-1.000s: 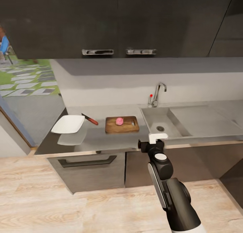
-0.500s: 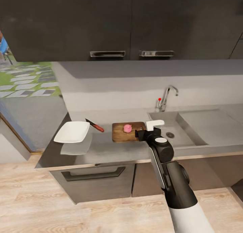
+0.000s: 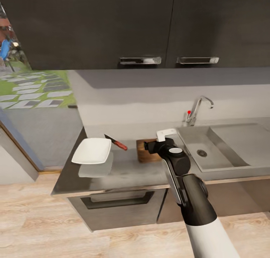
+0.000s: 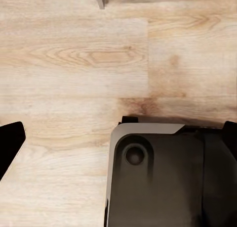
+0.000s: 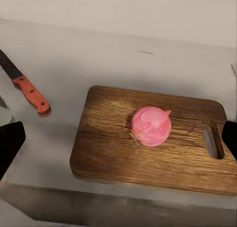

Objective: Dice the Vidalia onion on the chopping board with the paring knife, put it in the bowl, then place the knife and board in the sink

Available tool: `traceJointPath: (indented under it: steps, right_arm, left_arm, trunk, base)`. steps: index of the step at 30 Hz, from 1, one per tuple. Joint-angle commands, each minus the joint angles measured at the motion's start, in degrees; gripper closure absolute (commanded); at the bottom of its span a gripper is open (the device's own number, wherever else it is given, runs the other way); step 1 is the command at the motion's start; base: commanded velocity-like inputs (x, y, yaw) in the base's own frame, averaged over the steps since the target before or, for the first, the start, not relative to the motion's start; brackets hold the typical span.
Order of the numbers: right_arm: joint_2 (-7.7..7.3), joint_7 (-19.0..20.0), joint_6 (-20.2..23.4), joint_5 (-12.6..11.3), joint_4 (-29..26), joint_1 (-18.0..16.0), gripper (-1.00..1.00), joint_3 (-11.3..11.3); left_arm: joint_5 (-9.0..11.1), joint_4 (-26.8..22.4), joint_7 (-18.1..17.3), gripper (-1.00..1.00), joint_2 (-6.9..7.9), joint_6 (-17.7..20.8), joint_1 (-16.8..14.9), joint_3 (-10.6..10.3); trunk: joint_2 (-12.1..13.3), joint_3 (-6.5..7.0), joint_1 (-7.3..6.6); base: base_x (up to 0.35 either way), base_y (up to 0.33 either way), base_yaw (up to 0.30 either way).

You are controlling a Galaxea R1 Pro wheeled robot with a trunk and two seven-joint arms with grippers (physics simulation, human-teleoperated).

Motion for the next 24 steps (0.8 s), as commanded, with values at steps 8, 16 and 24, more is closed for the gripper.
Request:
traceJointPath:
  steps: [8, 16, 24]
  right_arm:
    - [0.02, 0.20, 0.38, 0.42, -0.12, -0.07, -1.00, -0.04]
    - [0.02, 0.19, 0.38, 0.29, -0.06, -0.07, -1.00, -0.13]
    - [0.02, 0.19, 0.33, 0.27, 0.01, -0.07, -1.00, -0.24]
  left_arm:
    - [-0.60, -0.02, -0.07, -1.00, -0.03, -0.13, 0.00, 0.18]
    - [-0.60, 0.03, -0.06, -1.00, 0.00, -0.13, 0.00, 0.18]
    - [-0.60, 0.39, -0.07, -1.00, -0.07, -0.13, 0.00, 0.18]
  trunk:
    - [-0.11, -0.10, 0.05]
    - [-0.11, -0.10, 0.05]
    - [-0.11, -0.10, 0.05]
  base:
    - [0.106, 0.268, 0.031]
    - [0.103, 0.249, 0.247]
    - [0.022, 0.046, 0.267]
